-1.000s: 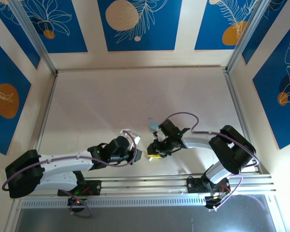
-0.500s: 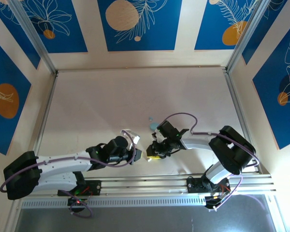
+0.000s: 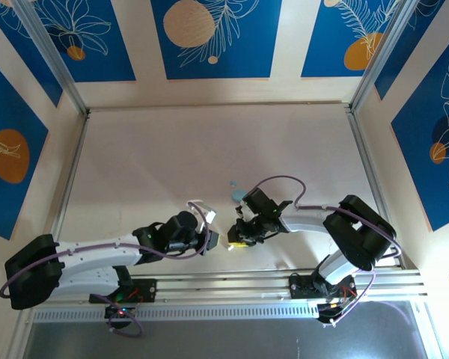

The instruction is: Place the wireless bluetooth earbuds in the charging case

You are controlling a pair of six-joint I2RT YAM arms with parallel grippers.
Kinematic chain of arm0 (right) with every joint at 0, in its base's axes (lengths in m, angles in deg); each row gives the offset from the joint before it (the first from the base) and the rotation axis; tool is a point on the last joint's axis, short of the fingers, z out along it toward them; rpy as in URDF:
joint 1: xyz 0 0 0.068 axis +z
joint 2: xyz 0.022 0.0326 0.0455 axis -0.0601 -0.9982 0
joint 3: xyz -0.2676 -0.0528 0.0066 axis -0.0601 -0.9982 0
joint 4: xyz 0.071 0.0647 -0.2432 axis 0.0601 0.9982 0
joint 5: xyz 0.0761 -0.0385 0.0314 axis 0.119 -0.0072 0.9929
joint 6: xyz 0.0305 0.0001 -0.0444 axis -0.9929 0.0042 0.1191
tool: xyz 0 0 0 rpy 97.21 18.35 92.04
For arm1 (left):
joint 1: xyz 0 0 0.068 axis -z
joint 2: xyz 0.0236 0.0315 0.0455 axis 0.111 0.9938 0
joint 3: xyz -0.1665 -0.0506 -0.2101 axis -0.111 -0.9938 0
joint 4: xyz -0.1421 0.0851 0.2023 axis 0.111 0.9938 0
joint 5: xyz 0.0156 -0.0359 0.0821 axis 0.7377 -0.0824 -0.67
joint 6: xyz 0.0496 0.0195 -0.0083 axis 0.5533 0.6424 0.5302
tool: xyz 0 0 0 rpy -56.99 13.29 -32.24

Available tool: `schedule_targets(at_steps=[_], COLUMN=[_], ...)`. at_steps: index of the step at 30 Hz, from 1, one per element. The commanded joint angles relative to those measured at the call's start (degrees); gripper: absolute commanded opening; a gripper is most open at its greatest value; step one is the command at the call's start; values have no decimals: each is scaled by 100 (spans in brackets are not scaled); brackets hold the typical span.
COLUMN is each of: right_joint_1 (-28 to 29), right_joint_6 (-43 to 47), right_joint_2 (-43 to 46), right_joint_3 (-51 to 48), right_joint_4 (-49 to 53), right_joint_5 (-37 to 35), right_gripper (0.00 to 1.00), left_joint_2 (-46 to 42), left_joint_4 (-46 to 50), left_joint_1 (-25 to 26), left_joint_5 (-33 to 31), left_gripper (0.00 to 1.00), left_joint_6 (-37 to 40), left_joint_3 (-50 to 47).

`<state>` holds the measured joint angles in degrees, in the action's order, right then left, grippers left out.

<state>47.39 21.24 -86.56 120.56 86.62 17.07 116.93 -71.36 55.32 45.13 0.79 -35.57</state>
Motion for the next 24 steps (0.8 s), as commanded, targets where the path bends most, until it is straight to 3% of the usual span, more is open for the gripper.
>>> schedule_targets(at_steps=[1,16,24], right_joint_1=[70,71,96], right_joint_6=[-83,-166,1], right_joint_2=[-8,223,542], right_joint_3=[-133,-40,325], right_joint_4=[48,197,1134], right_joint_5=[8,-100,-740], right_gripper=[26,18,18], left_joint_2=[-116,-364,-701], left_joint_4=[-4,73,369], left_joint_1=[54,54,-11], left_joint_5=[-150,-299,-551], left_gripper=[16,17,21], left_joint_6=[-7,-15,46], left_joint_3=[-86,-131,-140])
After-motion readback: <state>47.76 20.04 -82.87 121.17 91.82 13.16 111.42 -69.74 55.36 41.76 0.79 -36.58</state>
